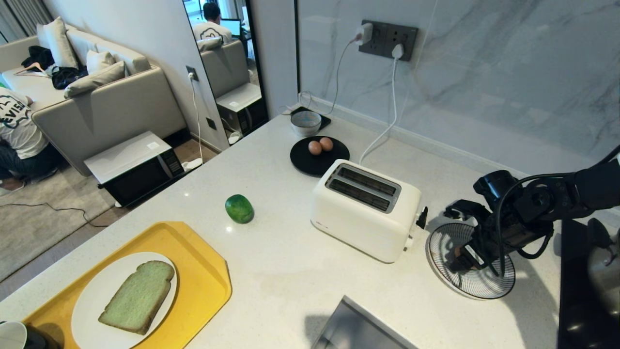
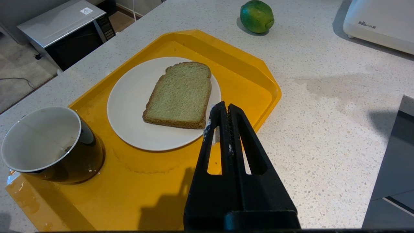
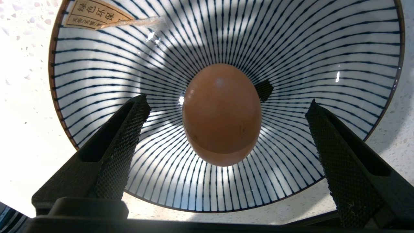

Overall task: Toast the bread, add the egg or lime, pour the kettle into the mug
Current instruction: Pick up the egg

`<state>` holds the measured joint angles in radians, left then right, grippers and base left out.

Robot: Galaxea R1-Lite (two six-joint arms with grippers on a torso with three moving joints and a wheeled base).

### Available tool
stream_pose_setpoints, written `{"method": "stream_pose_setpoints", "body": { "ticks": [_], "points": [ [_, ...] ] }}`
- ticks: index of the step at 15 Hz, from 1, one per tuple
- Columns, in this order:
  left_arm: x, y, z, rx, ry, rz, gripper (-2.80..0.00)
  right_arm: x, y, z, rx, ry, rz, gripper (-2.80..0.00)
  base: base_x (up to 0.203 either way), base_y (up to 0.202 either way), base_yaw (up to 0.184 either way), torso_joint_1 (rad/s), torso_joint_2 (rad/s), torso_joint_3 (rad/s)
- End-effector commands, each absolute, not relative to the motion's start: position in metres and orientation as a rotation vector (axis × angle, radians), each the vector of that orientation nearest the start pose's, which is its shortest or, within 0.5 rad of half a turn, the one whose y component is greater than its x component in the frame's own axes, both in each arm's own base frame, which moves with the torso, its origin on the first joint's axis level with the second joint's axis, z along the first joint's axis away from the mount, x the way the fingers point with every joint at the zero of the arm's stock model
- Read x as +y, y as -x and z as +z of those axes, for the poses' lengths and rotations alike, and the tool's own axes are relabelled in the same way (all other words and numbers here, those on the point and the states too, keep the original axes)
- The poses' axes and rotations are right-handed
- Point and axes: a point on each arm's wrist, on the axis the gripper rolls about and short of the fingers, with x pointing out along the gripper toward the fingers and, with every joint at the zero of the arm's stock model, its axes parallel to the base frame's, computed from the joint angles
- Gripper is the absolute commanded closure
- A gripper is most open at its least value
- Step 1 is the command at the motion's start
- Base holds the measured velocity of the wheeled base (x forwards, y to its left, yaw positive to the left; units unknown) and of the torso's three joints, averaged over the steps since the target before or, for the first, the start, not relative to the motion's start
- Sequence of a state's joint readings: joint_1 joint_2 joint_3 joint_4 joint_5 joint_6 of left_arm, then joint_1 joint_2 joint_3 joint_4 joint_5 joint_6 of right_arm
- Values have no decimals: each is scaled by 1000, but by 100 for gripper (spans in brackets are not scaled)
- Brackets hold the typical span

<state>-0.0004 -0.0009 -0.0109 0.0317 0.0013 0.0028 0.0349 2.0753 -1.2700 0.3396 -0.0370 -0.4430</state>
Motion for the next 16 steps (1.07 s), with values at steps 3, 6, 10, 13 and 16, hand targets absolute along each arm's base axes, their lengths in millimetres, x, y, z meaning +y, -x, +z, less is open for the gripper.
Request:
{"method": "stream_pose_setpoints", "body": {
  "ticks": [3, 6, 10, 13, 16],
  "points": [
    [0, 24, 75, 21, -3, 0, 0, 12, -363, 95, 1130, 436, 255, -280, 0, 0, 0, 0, 0, 0],
    [0, 24, 75, 20, -3, 2, 0, 13, -364, 95, 1128, 438, 256, -280, 0, 0, 0, 0, 0, 0],
    [0, 24, 75, 20, -3, 0, 0, 13, -364, 94, 1130, 438, 256, -280, 0, 0, 0, 0, 0, 0],
    [0, 24, 75, 21, -3, 2, 0, 13, -365, 92, 1136, 438, 258, 0, 0, 0, 0, 0, 0, 0],
    [0, 24, 75, 21, -3, 0, 0, 13, -365, 90, 1143, 437, 259, 0, 0, 0, 0, 0, 0, 0]
  ]
}}
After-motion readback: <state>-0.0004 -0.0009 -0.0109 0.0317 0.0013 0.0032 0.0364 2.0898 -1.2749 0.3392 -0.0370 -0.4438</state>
